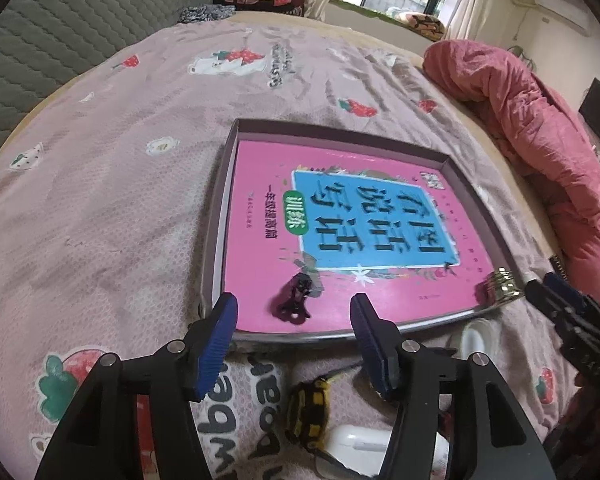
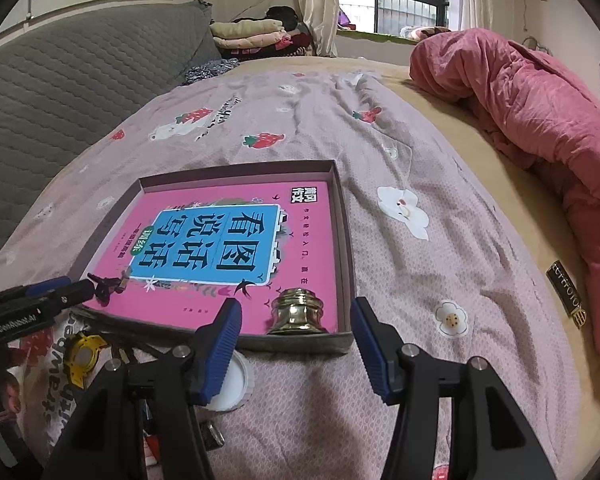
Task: Organize rigid objects
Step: 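Withdraw both open grippers from the box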
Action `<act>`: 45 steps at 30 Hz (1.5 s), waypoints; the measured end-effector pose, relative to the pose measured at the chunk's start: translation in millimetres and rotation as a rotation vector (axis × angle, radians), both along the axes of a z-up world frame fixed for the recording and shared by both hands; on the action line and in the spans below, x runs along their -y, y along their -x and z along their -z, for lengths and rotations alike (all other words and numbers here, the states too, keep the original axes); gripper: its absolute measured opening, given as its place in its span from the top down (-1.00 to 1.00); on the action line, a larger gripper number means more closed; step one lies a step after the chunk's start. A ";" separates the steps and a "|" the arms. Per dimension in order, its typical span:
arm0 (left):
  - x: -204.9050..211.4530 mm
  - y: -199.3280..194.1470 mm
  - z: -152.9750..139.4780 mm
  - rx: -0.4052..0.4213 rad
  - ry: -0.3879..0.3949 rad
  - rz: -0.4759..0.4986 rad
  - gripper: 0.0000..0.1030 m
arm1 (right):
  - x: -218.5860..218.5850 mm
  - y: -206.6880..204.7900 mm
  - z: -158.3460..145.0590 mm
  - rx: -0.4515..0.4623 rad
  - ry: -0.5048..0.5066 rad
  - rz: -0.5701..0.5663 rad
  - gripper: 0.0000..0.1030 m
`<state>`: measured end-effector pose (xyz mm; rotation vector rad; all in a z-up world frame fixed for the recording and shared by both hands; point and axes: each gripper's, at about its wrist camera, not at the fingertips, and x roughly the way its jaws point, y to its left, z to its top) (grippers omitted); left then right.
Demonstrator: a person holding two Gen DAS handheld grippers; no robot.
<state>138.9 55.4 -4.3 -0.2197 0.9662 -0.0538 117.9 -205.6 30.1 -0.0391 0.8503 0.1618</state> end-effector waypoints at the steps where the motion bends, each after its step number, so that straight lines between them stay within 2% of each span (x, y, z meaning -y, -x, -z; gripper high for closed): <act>1: 0.0 2.6 -4.1 0.009 -0.002 0.002 -0.17 | -0.4 1.4 -0.4 0.002 0.003 -0.002 -0.10; 12: -11.1 32.6 -34.9 0.068 -0.037 -0.008 -0.18 | -3.1 24.2 -12.8 0.048 0.004 -0.012 -0.10; 22: -2.9 54.2 -15.2 0.019 -0.064 0.015 -0.18 | -10.2 39.4 -28.6 0.090 0.011 -0.032 -0.11; 26: -1.3 58.1 -17.7 0.027 -0.086 0.016 -0.18 | -5.6 42.7 -30.7 0.095 0.001 -0.010 -0.22; 45: -1.3 81.8 -30.2 0.038 -0.096 0.037 -0.18 | -11.2 66.5 -35.7 0.085 -0.010 -0.041 -0.32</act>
